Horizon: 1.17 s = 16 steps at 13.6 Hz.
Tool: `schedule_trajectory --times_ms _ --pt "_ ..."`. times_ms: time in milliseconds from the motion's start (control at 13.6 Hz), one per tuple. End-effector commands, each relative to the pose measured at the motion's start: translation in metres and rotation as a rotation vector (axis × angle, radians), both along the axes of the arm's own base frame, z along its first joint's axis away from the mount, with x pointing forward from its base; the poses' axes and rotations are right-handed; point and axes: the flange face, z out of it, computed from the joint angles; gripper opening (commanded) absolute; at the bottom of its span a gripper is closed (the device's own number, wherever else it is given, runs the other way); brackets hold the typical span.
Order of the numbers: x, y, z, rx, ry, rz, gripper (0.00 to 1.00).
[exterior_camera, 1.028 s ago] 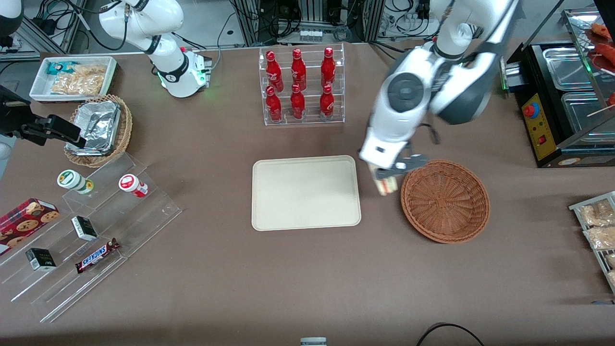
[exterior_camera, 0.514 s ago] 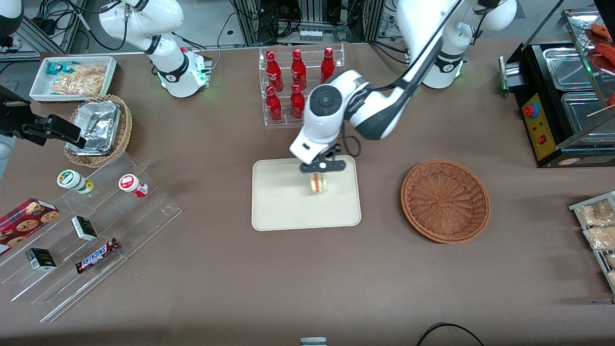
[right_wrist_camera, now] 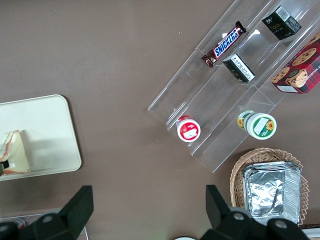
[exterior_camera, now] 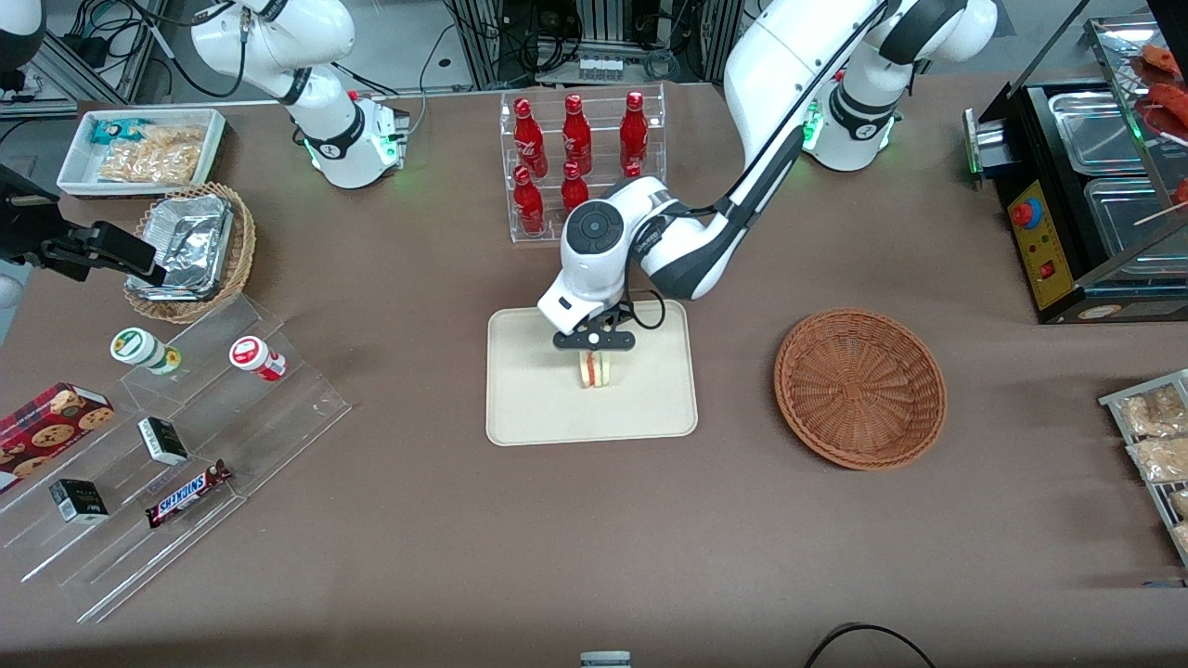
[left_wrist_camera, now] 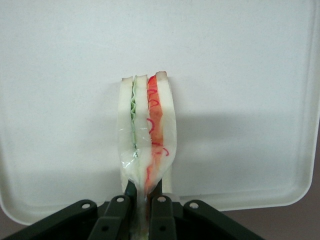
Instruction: Place sandwich from basket to tray
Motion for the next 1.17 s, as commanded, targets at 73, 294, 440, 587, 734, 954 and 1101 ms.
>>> schedule_trajectory --times_ms 73,294,440,587,734,954,1101 --pt "0.010 -0.010 -0.017 -0.036 -0.035 -0.007 0.09" --pt "0.011 -0.011 -0.018 -0.038 -0.035 -0.005 0.67" --pt "0.013 -0.010 -0.009 -0.042 -0.043 0.003 0.99" --pt "0.013 -0.003 0.026 -0.028 -0.053 0.027 0.99" --pt "0.013 0.013 0.074 0.025 -0.029 0.056 0.99" --pt "0.031 0.070 0.168 0.078 -0.029 0.130 0.99" --pt "0.035 0.114 0.222 0.127 -0.018 0.189 0.99"
